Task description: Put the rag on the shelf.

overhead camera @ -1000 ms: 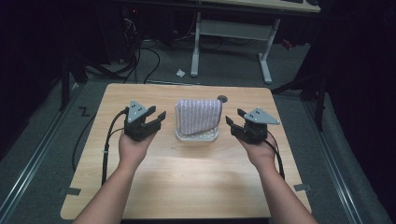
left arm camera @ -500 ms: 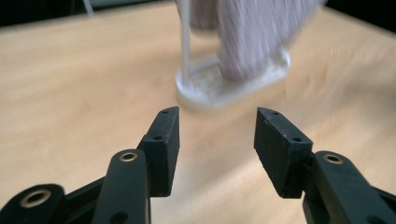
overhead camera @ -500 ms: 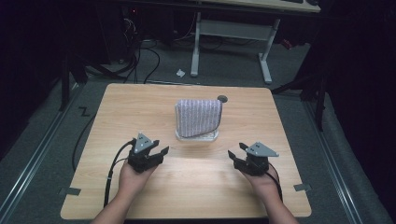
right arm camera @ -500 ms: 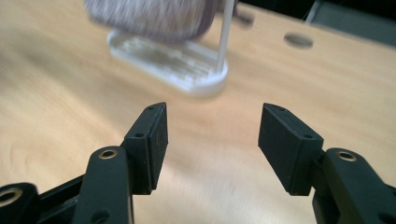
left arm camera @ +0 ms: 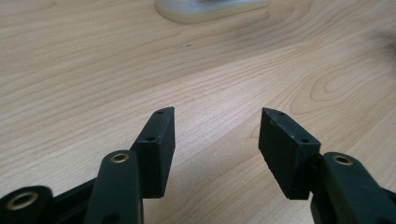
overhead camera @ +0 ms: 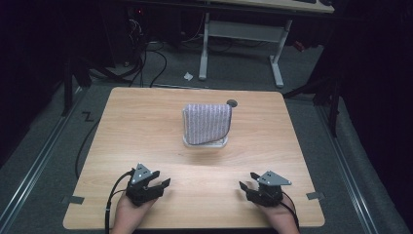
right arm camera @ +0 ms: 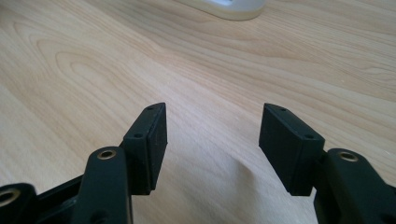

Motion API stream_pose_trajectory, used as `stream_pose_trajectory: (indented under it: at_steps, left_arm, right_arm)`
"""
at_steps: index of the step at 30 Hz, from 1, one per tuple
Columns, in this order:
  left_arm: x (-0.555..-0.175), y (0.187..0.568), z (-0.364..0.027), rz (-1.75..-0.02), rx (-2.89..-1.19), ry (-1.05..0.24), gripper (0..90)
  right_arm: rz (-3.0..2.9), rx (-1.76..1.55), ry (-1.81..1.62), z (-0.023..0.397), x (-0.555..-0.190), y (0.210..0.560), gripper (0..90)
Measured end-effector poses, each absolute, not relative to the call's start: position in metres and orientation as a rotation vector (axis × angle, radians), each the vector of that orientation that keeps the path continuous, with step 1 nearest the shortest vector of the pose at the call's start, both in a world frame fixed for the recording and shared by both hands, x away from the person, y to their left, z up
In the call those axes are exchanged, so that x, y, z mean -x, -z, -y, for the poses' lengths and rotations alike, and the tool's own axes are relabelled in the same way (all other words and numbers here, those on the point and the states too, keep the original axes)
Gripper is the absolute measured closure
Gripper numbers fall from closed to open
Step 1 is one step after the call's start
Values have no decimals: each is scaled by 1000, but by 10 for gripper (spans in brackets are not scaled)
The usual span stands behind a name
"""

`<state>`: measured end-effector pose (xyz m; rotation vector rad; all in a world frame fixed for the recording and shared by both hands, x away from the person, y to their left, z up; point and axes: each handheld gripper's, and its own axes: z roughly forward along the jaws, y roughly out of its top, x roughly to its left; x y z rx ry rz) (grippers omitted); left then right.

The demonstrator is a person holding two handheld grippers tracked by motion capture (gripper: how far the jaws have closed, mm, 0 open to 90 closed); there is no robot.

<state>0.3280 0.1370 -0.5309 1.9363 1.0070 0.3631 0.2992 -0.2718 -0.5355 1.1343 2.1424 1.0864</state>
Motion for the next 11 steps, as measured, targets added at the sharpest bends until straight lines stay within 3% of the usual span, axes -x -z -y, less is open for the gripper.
stream_pose_trajectory:
  at_steps: [11]
  left_arm:
    - [-333,533,-145,-1040,-1903,-321,456]
  right_arm:
    - [-2159,-1105,-1078,263,-302,538,417]
